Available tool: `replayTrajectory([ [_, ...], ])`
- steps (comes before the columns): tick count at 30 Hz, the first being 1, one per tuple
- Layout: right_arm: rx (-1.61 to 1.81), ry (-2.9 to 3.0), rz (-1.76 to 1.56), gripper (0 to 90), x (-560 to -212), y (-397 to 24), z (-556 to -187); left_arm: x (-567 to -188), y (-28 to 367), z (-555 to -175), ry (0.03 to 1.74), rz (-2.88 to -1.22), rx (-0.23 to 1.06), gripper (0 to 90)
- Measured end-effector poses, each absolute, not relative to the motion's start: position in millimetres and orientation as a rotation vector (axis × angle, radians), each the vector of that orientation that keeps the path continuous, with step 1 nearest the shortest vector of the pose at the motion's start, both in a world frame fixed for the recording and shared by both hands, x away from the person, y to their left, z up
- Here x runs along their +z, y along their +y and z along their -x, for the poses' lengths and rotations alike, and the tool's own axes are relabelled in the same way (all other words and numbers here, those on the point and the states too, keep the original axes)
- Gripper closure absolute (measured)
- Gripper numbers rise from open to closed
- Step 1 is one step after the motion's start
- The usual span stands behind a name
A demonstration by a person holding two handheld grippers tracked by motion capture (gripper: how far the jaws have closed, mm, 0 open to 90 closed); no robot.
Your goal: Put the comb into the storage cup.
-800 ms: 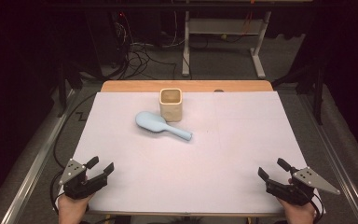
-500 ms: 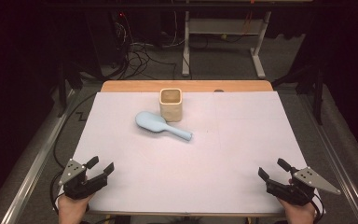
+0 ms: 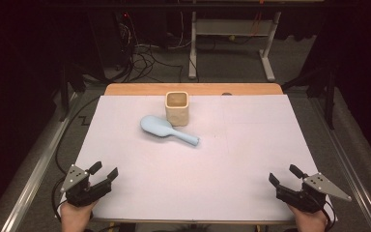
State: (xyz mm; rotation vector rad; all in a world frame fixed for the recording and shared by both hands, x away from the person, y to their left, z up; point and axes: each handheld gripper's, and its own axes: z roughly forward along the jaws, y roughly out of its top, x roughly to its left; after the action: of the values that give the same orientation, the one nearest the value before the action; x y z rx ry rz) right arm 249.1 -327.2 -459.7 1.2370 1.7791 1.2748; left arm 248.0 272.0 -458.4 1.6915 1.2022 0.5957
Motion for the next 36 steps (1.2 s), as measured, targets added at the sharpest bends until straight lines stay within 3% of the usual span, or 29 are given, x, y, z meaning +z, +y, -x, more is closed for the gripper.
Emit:
replayTrajectory([
  [16, 1.281, 1.796, -1.242, 20.6, -460.1, -327.0, -249.1, -449.3, 254.5, -246.6, 1.112, -1.747, 0.701, 32.9],
  [36, 1.296, 1.805, -1.231, 21.0, -460.3, -327.0, -250.0, -443.1, 235.4, -254.3, 1.079, -1.739, 0.651, 33.1],
])
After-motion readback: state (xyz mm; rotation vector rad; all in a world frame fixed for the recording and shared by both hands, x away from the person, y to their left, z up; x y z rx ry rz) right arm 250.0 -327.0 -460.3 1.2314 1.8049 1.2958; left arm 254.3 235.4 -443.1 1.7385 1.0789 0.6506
